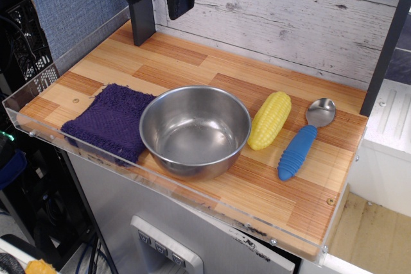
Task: Put the squash on top of the purple towel.
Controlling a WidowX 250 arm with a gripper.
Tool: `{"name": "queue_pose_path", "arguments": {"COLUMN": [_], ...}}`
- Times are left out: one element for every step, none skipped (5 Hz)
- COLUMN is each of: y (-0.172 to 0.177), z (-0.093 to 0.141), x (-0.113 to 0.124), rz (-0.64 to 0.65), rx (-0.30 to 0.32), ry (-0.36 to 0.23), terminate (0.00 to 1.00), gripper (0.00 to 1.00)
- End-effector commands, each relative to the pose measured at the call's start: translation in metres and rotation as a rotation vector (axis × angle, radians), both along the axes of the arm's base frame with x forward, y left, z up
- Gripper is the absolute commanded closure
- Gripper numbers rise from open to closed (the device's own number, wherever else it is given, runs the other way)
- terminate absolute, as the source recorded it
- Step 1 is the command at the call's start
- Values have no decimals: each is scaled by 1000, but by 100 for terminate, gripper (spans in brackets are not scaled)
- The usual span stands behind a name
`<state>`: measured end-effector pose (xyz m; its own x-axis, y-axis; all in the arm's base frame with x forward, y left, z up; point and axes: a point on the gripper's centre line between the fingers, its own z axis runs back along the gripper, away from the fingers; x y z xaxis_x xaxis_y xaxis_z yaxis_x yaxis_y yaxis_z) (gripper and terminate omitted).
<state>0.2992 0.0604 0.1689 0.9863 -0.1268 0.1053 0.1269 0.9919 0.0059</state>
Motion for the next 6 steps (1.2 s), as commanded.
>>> {"name": "queue_pose_path", "arguments": {"y": [0,-25,-58,-94,-118,-126], "z": [0,-9,-19,-38,-58,-78], "x": [0,14,30,51,72,85], "rz": [0,6,10,45,142,221], "rx": [0,-19,-8,-17,-17,-3], "ry": [0,3,8,22,32,48], "terminate": [0,0,0,0,0,0], "gripper": [0,0,0,0,0,0]}}
